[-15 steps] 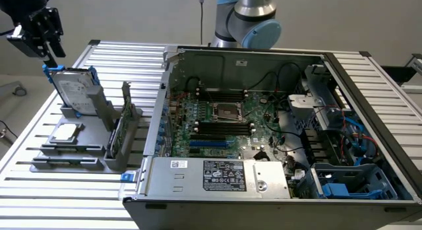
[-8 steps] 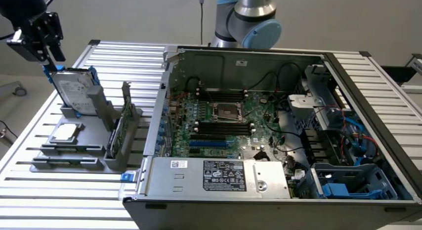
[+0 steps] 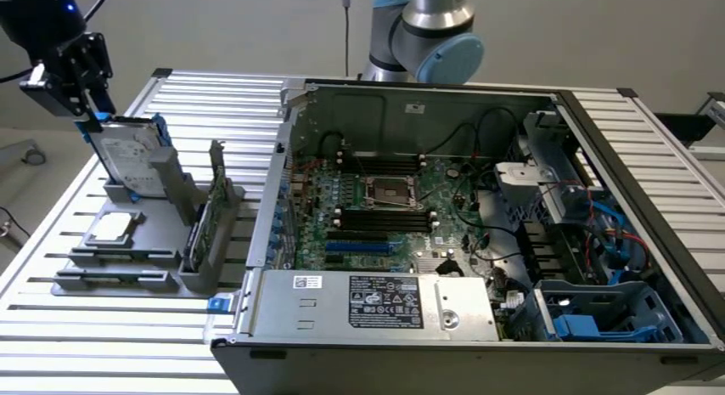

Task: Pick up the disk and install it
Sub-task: 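Pick up the disk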

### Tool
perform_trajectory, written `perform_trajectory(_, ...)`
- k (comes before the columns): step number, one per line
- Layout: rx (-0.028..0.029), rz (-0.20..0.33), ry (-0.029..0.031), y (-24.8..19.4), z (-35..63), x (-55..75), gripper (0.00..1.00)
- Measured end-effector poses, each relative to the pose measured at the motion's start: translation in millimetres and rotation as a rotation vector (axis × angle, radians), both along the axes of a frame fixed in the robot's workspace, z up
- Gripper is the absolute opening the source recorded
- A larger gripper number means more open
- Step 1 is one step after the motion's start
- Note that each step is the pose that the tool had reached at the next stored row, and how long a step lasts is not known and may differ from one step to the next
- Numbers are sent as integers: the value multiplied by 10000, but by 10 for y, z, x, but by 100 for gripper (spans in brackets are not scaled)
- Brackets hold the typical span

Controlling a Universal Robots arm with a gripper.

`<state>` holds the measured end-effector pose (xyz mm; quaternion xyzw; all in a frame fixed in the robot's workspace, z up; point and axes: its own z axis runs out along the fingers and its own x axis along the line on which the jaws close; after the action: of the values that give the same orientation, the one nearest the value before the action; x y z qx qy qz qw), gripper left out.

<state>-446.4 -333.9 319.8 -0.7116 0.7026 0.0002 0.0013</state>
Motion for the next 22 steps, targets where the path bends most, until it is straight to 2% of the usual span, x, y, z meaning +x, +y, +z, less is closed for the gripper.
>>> perform_trajectory(16, 1, 351, -12, 6, -288, -30, 48)
perform_trajectory(22, 1, 385, -13, 7, -303, -30, 48)
